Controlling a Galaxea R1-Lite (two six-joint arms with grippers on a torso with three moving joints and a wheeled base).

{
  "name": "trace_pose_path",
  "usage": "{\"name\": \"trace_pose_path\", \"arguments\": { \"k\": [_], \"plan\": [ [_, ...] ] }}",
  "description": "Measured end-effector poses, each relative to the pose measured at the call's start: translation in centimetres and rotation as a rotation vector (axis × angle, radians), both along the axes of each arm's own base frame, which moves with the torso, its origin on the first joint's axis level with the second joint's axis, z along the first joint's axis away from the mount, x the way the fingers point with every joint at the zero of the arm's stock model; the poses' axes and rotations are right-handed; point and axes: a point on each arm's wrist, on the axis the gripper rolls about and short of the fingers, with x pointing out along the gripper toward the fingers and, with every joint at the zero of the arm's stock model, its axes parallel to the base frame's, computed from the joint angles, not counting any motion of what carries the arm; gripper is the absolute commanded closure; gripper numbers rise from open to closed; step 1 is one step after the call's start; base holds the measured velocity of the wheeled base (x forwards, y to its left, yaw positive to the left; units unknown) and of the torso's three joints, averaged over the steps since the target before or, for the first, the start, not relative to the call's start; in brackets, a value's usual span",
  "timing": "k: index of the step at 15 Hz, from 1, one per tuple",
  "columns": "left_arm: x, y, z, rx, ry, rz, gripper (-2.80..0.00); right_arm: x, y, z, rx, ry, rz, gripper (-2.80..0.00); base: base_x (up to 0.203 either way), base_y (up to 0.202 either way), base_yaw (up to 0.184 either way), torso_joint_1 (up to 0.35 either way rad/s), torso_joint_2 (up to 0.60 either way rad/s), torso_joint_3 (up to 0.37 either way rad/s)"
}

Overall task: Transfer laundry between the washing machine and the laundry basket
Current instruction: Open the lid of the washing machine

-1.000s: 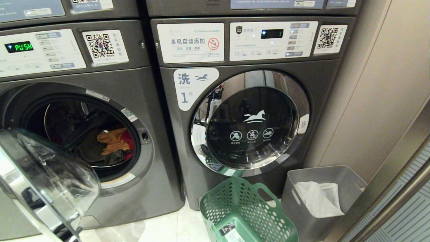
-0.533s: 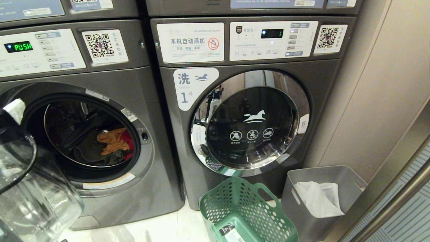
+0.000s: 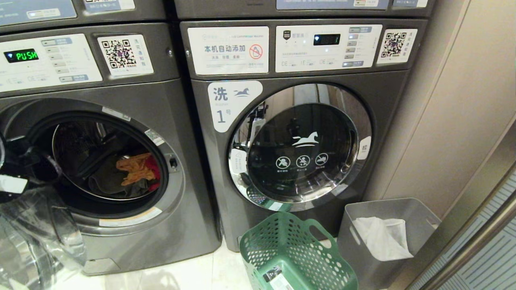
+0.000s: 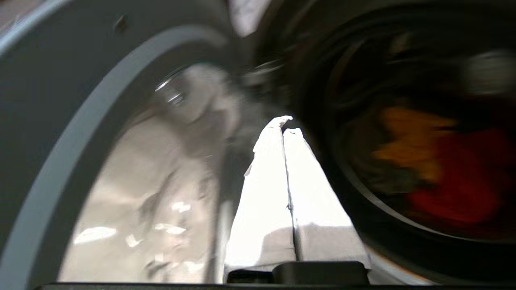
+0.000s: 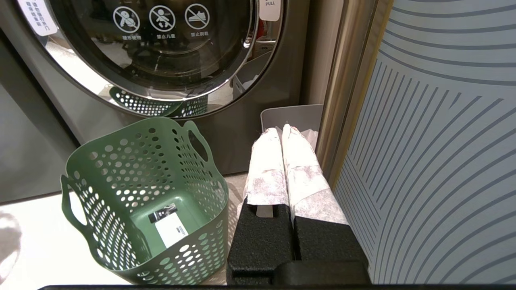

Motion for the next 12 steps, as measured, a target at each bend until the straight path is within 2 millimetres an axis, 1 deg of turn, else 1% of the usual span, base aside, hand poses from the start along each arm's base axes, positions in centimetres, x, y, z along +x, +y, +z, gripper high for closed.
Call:
{"name": "trace_pose_path", "arguments": {
  "k": [2, 4, 7, 12],
  "plan": [
    [-0.3, 2.3, -1.3, -0.035, 0.047, 0.112, 0.00, 0.0, 0.0, 0.0, 0.000, 0.000, 0.000, 0.00, 0.000, 0.000, 0.000, 0.000, 0.00, 0.000],
    [-0.9, 4.0, -1.8, -0.051, 0.082, 0.180, 0.00, 0.0, 0.0, 0.0, 0.000, 0.000, 0.000, 0.00, 0.000, 0.000, 0.000, 0.000, 0.00, 0.000],
    [-2.1, 6.1, -1.9, -0.057, 0.084, 0.266, 0.00, 0.0, 0.0, 0.0, 0.000, 0.000, 0.000, 0.00, 0.000, 0.000, 0.000, 0.000, 0.00, 0.000],
    [-5.3, 10.8, -1.7, -0.062, 0.071, 0.468, 0.00, 0.0, 0.0, 0.0, 0.000, 0.000, 0.000, 0.00, 0.000, 0.000, 0.000, 0.000, 0.00, 0.000]
  ]
}}
